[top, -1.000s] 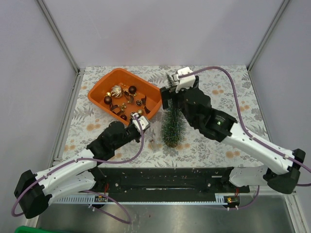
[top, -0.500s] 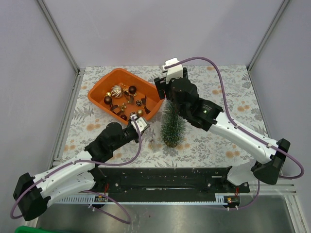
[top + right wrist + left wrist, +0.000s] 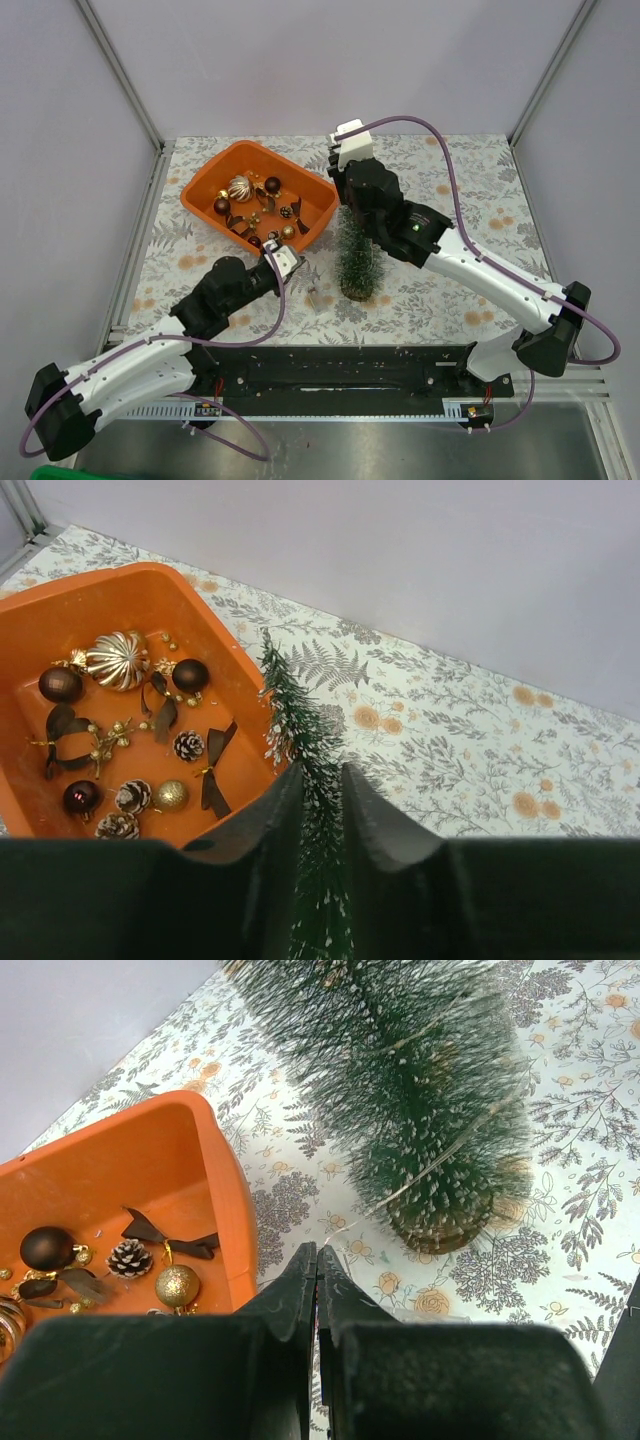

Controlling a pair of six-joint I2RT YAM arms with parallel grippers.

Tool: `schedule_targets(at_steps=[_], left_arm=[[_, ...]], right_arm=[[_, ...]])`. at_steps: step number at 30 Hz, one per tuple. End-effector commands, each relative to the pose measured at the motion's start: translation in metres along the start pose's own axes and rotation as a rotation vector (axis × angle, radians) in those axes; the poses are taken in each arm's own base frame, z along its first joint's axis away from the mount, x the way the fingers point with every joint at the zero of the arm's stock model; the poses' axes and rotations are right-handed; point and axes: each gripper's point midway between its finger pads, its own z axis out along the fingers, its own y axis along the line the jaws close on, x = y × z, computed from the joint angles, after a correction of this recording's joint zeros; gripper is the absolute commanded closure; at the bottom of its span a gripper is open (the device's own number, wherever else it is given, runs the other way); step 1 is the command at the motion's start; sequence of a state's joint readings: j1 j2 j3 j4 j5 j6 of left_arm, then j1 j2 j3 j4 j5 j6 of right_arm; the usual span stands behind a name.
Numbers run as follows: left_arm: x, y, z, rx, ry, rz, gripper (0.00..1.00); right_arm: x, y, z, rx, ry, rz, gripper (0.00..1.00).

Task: Decorate the small christmas tree

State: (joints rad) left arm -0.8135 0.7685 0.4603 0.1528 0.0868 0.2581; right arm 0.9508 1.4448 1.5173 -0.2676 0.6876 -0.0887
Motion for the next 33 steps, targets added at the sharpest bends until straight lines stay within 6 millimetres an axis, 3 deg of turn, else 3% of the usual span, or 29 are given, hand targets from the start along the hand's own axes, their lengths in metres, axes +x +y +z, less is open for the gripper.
schedule_targets(at_steps=[1,3,9,12,19,29,33], left_arm=[[-0.02,0.004,-0.003,-0.004,-0.082,0.0,1.0],[-0.02,0.004,-0.003,-0.004,-0.082,0.0,1.0],[-0.024,0.01,-0.001,-0.032,-0.092,0.014,1.0],[-0.025,0.014,0.002,-0.046,-0.089,0.021,1.0],[-0.029,0.009,0.006,-0.014,-0.1,0.03,1.0],[-0.047,0.022,0.014,-0.055,-0.131,0.093,1.0],[-0.04,0.043,0.015,-0.17,-0.086,0.081,1.0]], right_arm=[[-0.021,0.004,-0.002,-0.036,-0.047,0.05,0.75],[-0.022,0.006,-0.005,-0.058,-0.051,0.055,0.86],[-0.039,0.01,-0.041,-0.234,-0.142,0.139,0.96],[-0.035,0.006,-0.057,-0.28,-0.163,0.17,0.96],[-0.019,-0.006,-0.064,-0.244,-0.137,0.166,0.96],[-0.037,0.032,-0.112,-0.671,-0.222,0.152,0.96],[-0.039,0.036,-0.134,-0.768,-0.238,0.151,0.96]])
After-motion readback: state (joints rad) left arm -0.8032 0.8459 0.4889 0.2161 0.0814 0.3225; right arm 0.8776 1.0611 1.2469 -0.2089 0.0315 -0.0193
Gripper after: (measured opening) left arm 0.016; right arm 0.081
